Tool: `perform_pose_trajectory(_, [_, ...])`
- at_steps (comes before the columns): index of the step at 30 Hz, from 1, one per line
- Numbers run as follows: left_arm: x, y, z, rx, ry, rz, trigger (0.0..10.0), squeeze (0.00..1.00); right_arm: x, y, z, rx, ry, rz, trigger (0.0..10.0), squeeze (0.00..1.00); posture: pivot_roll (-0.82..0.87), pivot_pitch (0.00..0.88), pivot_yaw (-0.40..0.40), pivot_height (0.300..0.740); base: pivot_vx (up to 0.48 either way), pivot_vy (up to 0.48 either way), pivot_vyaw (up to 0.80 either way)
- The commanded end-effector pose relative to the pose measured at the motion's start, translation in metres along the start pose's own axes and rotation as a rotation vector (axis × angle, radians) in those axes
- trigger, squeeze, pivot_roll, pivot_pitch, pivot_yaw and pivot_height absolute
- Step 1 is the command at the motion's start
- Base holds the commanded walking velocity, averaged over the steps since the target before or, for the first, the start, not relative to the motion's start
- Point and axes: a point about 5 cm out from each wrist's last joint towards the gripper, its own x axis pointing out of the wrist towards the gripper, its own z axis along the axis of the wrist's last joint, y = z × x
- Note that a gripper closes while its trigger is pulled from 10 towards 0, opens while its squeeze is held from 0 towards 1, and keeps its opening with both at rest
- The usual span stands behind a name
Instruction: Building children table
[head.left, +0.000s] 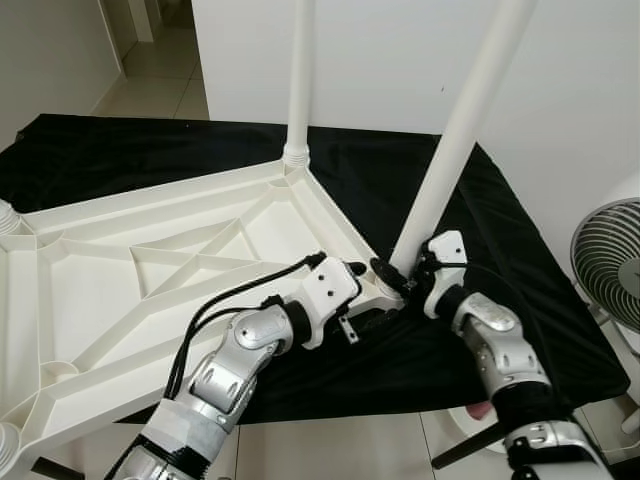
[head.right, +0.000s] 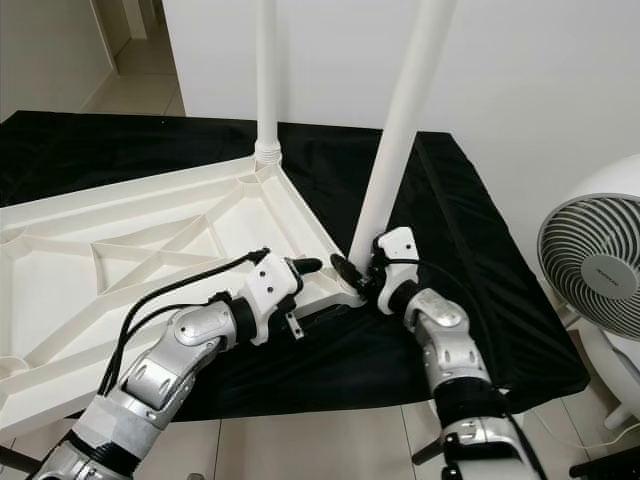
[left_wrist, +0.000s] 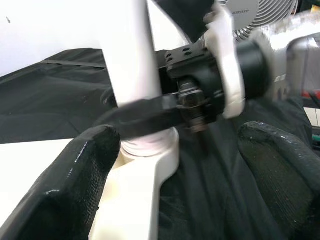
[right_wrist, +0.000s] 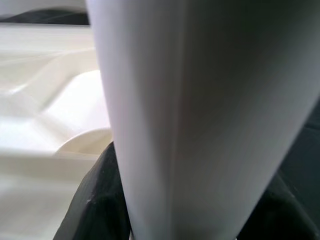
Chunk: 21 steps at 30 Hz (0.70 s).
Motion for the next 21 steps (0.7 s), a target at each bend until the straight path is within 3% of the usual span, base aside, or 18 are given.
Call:
perform_pose_trajectory(1, [0.0,-0.002,0.002,-0.001,-0.003,-0.023,10.0,0.0,-0.007,-0.012,-0.009,0.009,0.05,-0.13,10.0,0.0,0.1,0.048,-0.044,0.74,0.0,0.0,0.0])
perform_pose_trajectory(2, [0.0,-0.002,0.002,-0.002,-0.002,-0.023,10.0,0.0,-0.008,-0.012,-0.009,0.019,0.048,-0.207,10.0,0.0,0.1,0.051,-0.044,0.74,0.0,0.0,0.0])
perform_pose_trajectory(5, [0.0,-0.003,0.001,-0.004,-0.002,-0.023,10.0,0.0,-0.009,-0.011,-0.01,0.045,0.049,-0.278,10.0,0.0,0.1,0.053,-0.043,0.74,0.0,0.0,0.0])
perform_pose_trajectory(7, [0.001,-0.006,0.0,-0.012,-0.001,-0.03,10.0,0.0,-0.014,-0.006,-0.014,0.095,0.047,-0.446,10.0,0.0,0.09,0.062,-0.039,0.74,0.0,0.0,0.0])
perform_pose_trajectory(12, [0.0,-0.009,-0.001,-0.012,0.006,-0.04,10.0,0.0,-0.02,0.008,-0.018,0.079,0.063,-0.596,10.0,0.0,0.09,0.073,-0.043,0.74,0.0,0.0,0.0])
perform_pose_trajectory(14, [0.0,-0.009,-0.001,-0.012,0.006,-0.04,10.0,0.0,-0.02,0.008,-0.018,0.079,0.063,-0.596,10.0,0.0,0.09,0.073,-0.043,0.74,0.0,0.0,0.0])
perform_pose_trajectory(19, [-0.005,-0.005,-0.004,-0.018,0.024,-0.019,10.0,0.0,-0.023,0.032,-0.019,0.073,0.058,-0.646,10.0,0.0,0.09,0.079,-0.02,0.74,0.0,0.0,0.0])
perform_pose_trajectory(21, [-0.005,-0.006,-0.004,-0.017,0.024,-0.025,10.0,0.0,-0.023,0.032,-0.019,0.074,0.053,-0.648,10.0,0.0,0.09,0.078,-0.017,0.74,0.0,0.0,0.0])
